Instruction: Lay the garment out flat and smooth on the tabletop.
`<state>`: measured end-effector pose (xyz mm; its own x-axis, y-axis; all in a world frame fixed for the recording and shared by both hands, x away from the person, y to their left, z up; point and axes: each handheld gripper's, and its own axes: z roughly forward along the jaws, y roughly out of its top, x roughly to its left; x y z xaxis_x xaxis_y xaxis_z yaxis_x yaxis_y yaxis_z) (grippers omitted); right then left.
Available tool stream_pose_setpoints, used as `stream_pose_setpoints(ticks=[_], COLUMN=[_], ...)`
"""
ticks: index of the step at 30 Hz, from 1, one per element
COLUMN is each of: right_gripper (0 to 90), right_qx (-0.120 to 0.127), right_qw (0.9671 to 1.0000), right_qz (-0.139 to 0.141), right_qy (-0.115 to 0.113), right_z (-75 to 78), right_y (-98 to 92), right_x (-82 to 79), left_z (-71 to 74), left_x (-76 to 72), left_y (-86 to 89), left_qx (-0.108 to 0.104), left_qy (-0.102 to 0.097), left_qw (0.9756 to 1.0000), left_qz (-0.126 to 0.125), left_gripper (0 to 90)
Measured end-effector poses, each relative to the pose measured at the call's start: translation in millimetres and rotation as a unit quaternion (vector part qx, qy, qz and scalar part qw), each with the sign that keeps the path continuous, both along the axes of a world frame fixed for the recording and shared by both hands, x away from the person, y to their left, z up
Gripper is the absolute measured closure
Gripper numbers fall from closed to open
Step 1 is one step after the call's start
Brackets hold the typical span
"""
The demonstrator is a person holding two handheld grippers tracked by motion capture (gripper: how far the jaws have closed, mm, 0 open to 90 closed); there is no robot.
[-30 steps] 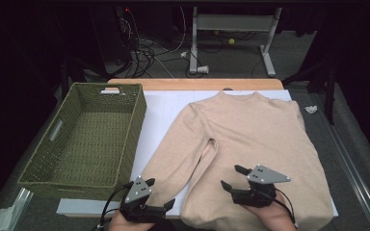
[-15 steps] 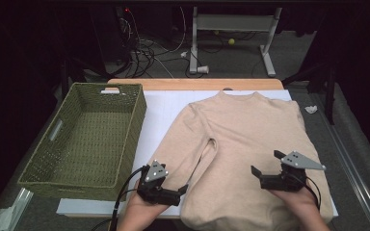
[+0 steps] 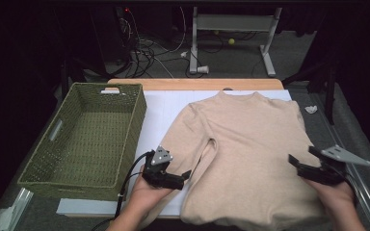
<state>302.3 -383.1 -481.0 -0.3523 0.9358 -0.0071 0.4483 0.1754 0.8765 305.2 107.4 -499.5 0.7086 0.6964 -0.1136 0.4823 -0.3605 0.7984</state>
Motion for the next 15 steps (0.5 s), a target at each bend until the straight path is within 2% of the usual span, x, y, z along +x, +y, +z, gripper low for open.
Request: stream_pose_setpoints(ticks=[1, 3, 5, 7, 11, 15], right_gripper=[20.9, 23.8, 24.9, 25.6, 25.3, 24.9], right_qx=[0.0, 0.005, 0.003, 0.012, 0.011, 0.006], right_qw=[0.9999, 0.9992, 0.9987, 0.9983, 0.9984, 0.999], right_qz=[-0.014, -0.038, -0.046, -0.048, -0.047, -0.035], right_qy=[0.003, 0.014, 0.022, 0.029, 0.028, 0.028], right_z=[-1.2, -4.9, -7.7, -10.0, -13.5, -14.2], right_y=[-9.5, -23.7, -31.8, -36.9, -37.8, -38.6], right_x=[-8.9, -25.6, -38.7, -42.8, -37.5, -14.8], left_z=[-1.5, -1.6, -0.5, -1.4, -4.8, -2.5], left_x=[-2.4, -4.7, -5.3, -2.8, 7.2, 24.4], left_y=[0.8, 2.2, 4.2, 3.5, -4.0, -12.9], left_qx=[-0.006, -0.015, -0.018, -0.028, -0.023, -0.03], left_qy=[0.001, 0.017, 0.017, 0.023, 0.028, 0.028], left_qw=[1.0, 0.9997, 0.9997, 0.9993, 0.9992, 0.9989], left_qz=[-0.001, -0.009, -0.005, -0.008, -0.016, -0.024], left_gripper=[0.0, 0.0, 0.0, 0.0, 0.0, 0.0])
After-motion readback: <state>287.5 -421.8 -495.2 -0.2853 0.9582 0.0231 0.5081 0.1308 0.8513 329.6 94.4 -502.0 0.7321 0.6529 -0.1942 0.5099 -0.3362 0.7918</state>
